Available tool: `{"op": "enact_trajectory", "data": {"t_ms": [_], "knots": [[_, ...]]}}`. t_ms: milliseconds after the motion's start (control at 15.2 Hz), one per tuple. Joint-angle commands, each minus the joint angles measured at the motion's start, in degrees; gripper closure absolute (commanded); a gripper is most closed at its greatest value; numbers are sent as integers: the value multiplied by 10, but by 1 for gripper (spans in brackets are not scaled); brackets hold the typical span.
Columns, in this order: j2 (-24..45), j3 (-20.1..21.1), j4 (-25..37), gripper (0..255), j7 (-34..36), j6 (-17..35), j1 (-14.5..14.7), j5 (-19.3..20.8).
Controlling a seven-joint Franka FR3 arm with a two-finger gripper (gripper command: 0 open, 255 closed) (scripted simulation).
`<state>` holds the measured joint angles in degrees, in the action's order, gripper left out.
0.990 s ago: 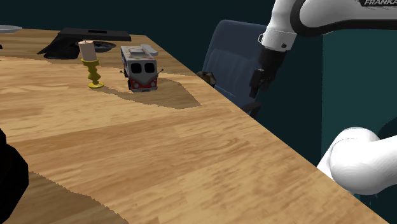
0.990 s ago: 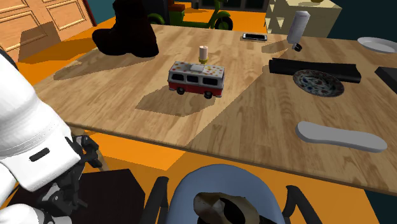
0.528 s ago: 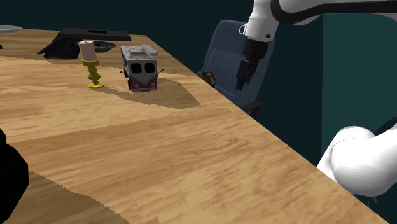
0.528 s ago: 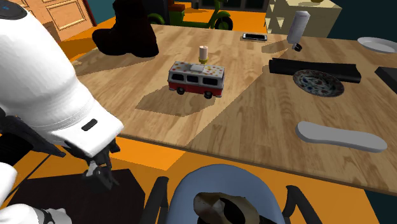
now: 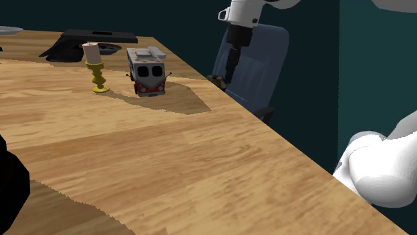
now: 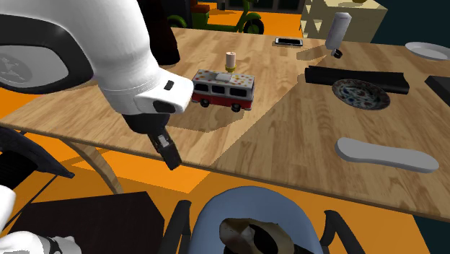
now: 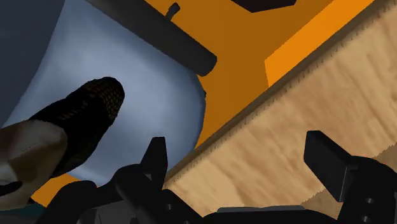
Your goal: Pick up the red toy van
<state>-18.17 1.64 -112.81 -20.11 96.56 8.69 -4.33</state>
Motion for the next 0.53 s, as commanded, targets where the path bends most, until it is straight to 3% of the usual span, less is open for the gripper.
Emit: {"op": "enact_trajectory", "data": {"t_ms": [0,462], "knots": [[35,4,49,0,-33,-14,13,-7],[152,28,223,0,-135,-72,52,-27]]}}
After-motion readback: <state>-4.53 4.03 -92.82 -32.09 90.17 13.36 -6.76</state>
